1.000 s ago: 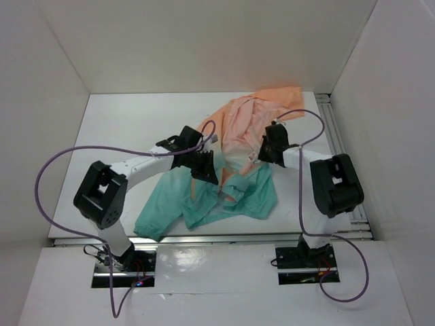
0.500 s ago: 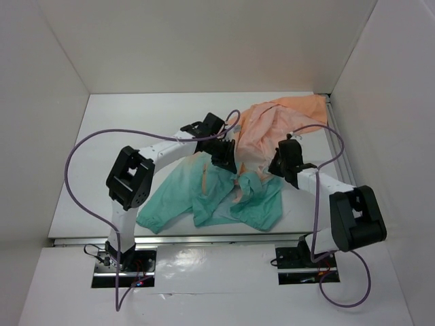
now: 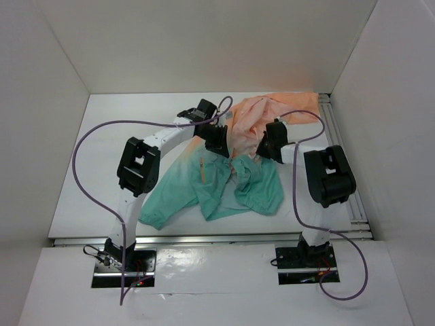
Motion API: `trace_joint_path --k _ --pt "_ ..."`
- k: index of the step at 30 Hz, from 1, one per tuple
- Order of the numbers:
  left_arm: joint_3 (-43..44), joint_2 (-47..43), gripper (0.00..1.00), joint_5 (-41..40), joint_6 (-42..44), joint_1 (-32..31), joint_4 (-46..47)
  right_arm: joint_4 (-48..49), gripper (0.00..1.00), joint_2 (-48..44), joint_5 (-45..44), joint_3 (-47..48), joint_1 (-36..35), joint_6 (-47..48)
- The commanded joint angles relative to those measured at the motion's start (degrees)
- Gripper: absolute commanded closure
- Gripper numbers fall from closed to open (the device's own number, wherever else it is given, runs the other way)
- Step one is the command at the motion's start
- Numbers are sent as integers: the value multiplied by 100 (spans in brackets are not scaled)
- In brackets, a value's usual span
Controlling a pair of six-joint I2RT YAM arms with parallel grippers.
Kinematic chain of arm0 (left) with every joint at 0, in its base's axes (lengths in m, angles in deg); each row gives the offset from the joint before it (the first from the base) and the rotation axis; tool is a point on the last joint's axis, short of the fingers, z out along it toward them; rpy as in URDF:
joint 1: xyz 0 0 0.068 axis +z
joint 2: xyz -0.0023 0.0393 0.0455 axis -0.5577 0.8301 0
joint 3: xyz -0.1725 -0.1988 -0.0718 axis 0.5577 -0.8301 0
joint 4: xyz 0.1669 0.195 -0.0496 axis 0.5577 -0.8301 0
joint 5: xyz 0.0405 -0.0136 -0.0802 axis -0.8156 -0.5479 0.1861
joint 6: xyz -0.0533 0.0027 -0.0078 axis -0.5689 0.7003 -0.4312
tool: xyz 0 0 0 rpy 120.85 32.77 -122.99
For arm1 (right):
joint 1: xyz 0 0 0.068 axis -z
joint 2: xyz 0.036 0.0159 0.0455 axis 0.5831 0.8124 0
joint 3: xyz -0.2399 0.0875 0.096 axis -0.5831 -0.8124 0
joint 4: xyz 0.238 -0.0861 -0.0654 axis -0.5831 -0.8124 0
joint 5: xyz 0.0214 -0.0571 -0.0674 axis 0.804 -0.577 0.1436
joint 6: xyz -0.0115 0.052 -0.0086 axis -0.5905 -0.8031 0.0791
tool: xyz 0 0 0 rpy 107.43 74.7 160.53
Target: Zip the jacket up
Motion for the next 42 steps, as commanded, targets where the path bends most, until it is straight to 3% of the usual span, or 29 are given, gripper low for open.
trace_joint_path --k 1,7,11,12,17,22,28,30,34,37,39,42 --pt "660 215 100 110 429 231 -282 263 100 591 181 600 29 -189" --pt "2005 857 100 215 570 443 -731 368 100 1181 304 1419 29 -304" --pt "1849 666 100 549 570 443 -845 447 48 569 375 1315 29 -137" --pt "1691 559 100 602 570 443 -784 447 29 392 375 1244 29 -67" --pt "437 -284 100 628 570 381 -661 97 7 -845 497 910 29 311" --pt "-734 -1215 100 822 457 329 -414 -580 7 -1954 743 462 -23 803" --pt "-1983 -2279 100 769 237 109 -143 -1486 24 -3097 1719 -180 -627 1340" --pt "-2334 -2552 100 708 236 109 -90 -1486 36 -3519 1789 -556 -936 1253" --pt "-2836 -2834 100 848 131 -14 43 -1363 45 -4030 1974 -1164 -1683 954" --pt "-3021 -2965 100 795 79 -67 95 -1188 45 -4171 2192 -1481 -1983 848" --pt "-3100 -2966 100 795 78 -119 157 -1021 38 -4171 2395 -1639 -2045 770" --pt "-3162 -2896 100 795 78 -120 157 -600 36 -4171 2720 -1920 -2045 638"
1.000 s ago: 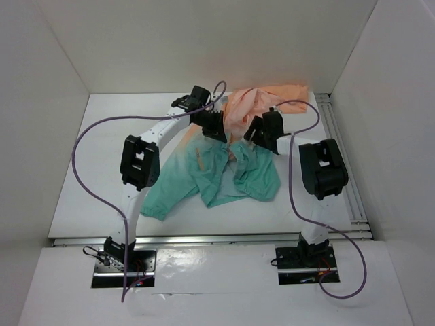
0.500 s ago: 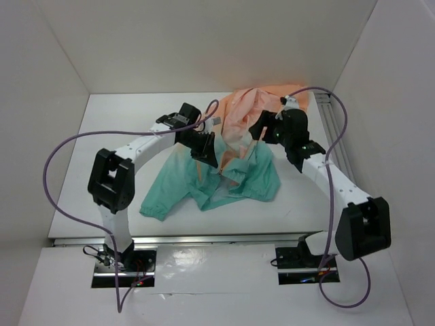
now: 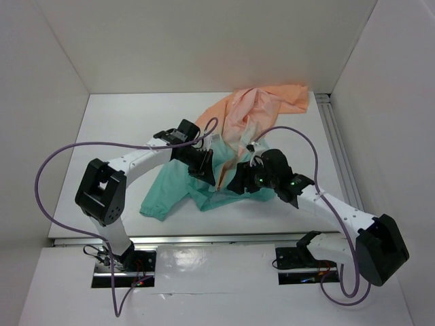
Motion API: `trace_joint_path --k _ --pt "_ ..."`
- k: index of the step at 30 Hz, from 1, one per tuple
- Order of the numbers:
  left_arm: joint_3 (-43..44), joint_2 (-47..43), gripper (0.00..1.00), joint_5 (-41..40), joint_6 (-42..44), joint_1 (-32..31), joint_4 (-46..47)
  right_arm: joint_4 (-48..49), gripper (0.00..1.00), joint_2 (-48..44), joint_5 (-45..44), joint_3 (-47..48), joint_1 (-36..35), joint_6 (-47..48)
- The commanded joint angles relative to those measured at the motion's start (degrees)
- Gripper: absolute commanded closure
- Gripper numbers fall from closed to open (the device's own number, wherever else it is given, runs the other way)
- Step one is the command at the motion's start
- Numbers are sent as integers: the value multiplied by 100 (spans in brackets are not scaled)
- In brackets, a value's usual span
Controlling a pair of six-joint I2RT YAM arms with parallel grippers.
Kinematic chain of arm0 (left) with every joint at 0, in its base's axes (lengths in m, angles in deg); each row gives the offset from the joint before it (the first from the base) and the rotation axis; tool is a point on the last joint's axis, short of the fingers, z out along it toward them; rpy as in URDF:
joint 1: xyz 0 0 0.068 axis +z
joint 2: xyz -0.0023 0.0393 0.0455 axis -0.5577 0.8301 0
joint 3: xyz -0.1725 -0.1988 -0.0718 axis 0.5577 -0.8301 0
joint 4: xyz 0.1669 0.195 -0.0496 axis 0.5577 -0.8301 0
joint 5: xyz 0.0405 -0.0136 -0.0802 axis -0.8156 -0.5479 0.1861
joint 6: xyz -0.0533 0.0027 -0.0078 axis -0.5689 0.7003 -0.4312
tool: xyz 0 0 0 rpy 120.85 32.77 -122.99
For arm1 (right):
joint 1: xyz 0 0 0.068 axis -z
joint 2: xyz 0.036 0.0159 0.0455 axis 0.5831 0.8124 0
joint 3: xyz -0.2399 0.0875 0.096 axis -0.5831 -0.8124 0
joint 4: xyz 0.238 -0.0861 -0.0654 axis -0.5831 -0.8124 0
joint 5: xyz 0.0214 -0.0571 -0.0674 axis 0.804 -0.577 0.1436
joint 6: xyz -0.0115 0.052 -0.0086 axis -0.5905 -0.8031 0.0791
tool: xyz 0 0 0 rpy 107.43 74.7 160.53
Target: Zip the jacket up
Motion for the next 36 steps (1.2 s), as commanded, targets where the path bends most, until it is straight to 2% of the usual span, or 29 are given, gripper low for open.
trace_joint_path --k 1,5,7,12,15,17,19,21,22,24,27,28,29,33,36 --pt "14 -177 100 138 -27 -30 235 693 33 -71 583 -314 42 -187" --pt "14 -62 100 190 26 -30 236 1964 20 184 1479 -779 192 -327" --pt "14 60 100 269 114 -30 236 2353 20 263 1647 -921 245 -328" --pt "84 306 100 209 298 -30 113 3056 31 492 1771 -1114 245 -328" --pt "84 368 100 208 298 -30 61 3181 31 553 1771 -1115 298 -328" --pt "137 368 100 208 298 31 60 3181 39 554 1771 -1115 350 -389" --pt "137 421 100 156 298 31 60 3059 41 702 1657 -966 350 -389" --pt "198 421 100 155 298 31 60 2892 54 703 1561 -861 350 -389" --pt "199 421 100 155 298 31 60 2621 60 703 1264 -773 263 -320" --pt "199 421 100 155 298 31 60 2322 60 529 868 -685 96 -179" --pt "251 421 100 155 298 31 60 1680 60 178 -317 -509 -457 225" --pt "251 421 100 155 298 31 60 1478 54 71 -1104 -509 -850 478" --pt "251 421 100 155 298 31 -1 1415 52 -43 -1521 -509 -1054 629" --pt "304 474 100 217 351 31 -72 1397 51 -622 -3550 -841 -2109 1646" --pt "357 474 100 217 351 84 -125 1555 48 -686 -4222 -956 -2672 2132"
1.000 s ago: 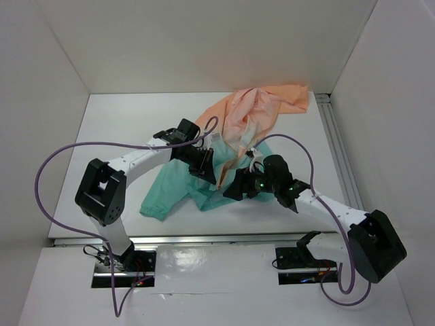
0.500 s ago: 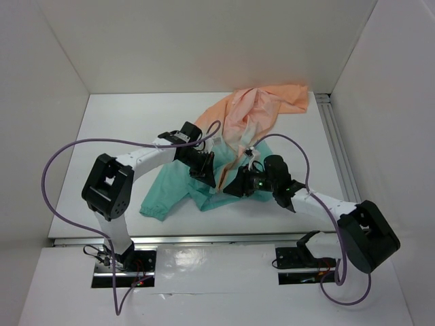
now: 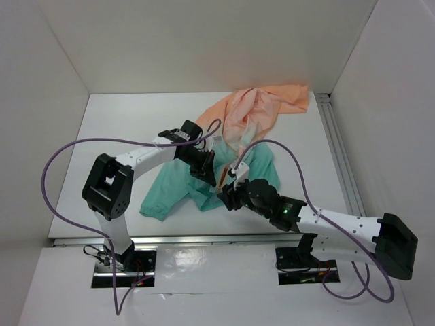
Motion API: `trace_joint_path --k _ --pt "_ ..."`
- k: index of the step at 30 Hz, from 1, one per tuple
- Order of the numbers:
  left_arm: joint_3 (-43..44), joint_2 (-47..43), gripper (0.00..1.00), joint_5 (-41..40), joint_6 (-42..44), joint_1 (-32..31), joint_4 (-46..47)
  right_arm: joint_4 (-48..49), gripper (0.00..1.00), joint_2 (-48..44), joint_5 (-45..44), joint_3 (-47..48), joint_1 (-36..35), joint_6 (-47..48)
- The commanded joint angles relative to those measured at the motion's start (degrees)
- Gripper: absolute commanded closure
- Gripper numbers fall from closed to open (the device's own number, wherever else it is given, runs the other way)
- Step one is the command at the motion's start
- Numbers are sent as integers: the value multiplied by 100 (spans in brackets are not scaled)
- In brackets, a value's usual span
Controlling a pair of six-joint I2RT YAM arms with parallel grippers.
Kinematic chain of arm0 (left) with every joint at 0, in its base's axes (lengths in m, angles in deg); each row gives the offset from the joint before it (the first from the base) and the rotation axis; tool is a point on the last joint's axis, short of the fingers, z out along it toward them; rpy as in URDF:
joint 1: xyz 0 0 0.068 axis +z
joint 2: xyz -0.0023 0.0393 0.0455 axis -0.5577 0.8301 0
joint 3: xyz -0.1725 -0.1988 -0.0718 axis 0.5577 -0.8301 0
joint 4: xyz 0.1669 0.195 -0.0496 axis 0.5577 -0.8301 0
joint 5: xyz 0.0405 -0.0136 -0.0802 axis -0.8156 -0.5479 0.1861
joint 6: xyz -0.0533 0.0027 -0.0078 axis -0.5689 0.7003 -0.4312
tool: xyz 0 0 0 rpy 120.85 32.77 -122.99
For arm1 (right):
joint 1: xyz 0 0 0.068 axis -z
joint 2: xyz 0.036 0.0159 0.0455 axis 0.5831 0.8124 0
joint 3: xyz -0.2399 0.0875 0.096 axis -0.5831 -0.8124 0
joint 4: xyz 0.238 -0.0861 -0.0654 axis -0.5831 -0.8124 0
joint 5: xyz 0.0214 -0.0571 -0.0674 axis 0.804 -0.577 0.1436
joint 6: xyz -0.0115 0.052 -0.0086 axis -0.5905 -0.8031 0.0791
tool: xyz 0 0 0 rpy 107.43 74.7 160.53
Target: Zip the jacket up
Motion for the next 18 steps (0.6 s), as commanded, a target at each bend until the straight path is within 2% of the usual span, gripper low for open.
trace_joint_path --k 1,4,10,12,18 --pt "221 61 100 129 187 69 -107 6 48 -67 -1703 -133 -430 1044" --pt "221 61 100 129 187 121 -107 67 43 178 -1993 -28 -773 1352" --pt "221 61 100 77 187 122 -107 269 43 662 -3408 25 -1722 1757" --pt "221 61 100 77 187 122 -107 339 43 715 -3531 25 -1933 1889" --pt "169 8 100 129 187 122 -107 515 43 716 -3593 -27 -1995 1942"
